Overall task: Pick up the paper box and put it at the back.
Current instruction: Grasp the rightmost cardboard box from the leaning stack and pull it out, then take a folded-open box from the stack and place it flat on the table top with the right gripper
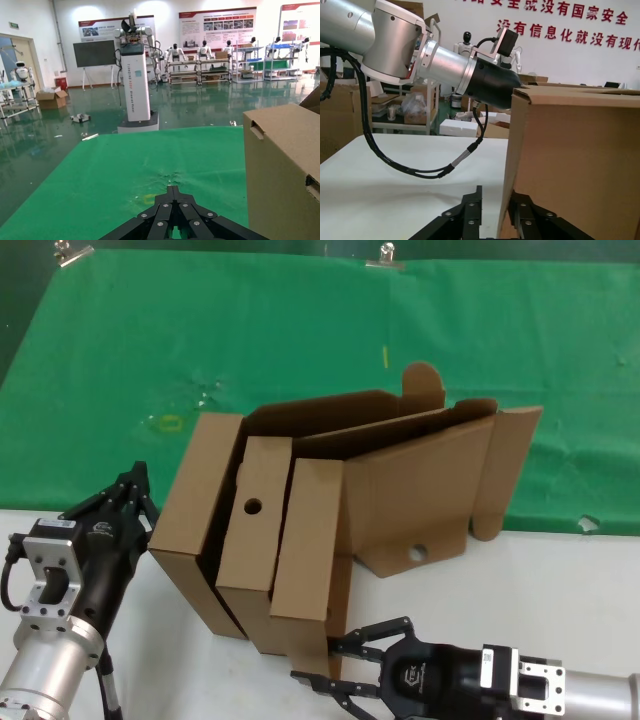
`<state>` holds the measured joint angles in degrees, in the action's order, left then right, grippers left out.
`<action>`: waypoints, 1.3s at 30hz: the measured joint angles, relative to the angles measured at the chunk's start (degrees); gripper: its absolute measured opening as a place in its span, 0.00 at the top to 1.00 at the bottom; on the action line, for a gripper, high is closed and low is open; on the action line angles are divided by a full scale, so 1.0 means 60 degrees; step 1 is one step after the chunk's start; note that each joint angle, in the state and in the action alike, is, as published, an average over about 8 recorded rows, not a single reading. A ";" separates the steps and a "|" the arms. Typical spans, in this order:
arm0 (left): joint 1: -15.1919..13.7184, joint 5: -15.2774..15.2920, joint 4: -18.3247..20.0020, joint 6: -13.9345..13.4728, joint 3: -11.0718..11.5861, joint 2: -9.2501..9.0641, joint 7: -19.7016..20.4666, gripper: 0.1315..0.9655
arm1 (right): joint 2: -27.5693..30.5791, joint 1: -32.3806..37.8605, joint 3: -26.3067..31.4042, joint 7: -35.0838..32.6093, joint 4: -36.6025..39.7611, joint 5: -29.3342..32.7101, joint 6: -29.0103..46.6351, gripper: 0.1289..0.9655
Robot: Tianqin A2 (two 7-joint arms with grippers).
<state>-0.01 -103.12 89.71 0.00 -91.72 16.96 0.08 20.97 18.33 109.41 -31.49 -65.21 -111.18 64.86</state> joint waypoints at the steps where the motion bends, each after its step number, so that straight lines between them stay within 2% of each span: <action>1: 0.0000 0.0000 0.0000 0.0000 0.0000 0.0000 0.0000 0.99 | -0.0014 0.0018 0.0005 -0.0003 0.0024 0.0009 0.0001 0.75; 9: 0.0000 0.0000 0.0000 0.0000 0.0000 0.0000 0.0000 0.99 | -0.0106 0.0108 0.0016 -0.0011 0.0149 0.0078 -0.0045 0.90; 14: 0.0000 0.0000 0.0000 0.0000 0.0000 0.0000 0.0000 0.99 | -0.0062 0.0070 -0.0028 -0.0025 0.0082 0.0138 -0.0155 0.94; 18: 0.0000 0.0000 0.0000 0.0000 0.0000 0.0000 0.0000 0.99 | 0.0253 -0.0250 -0.0201 0.0093 -0.0437 0.0145 -0.0341 0.97; 22: 0.0000 0.0000 0.0000 0.0000 0.0000 0.0000 0.0000 0.99 | 0.0890 -0.0963 -0.0612 0.0383 -0.1471 0.0025 -0.0575 0.97; 26: 0.0000 0.0000 0.0000 0.0000 0.0000 0.0000 0.0000 0.99 | 0.1745 -0.2075 -0.1394 0.0703 -0.2799 -0.0286 -0.0759 0.97; 32: 0.0000 0.0000 0.0000 0.0000 0.0000 0.0000 0.0000 0.99 | 0.2958 -0.4113 -0.3269 0.1061 -0.4620 -0.0969 -0.0860 0.98; 36: 0.0000 0.0000 0.0000 0.0000 0.0000 0.0000 0.0000 0.99 | 0.3429 -0.5134 -0.4654 0.1200 -0.5295 -0.1128 -0.1183 0.98; 39: 0.0000 0.0000 0.0000 0.0000 0.0000 0.0000 0.0000 0.99 | 0.3659 -0.5457 -0.5448 0.1308 -0.5489 -0.0918 -0.1775 0.98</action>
<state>-0.01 -103.12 89.71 0.00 -91.72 16.96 0.08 42.93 -14.42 76.72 -23.65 -98.14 -116.69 54.21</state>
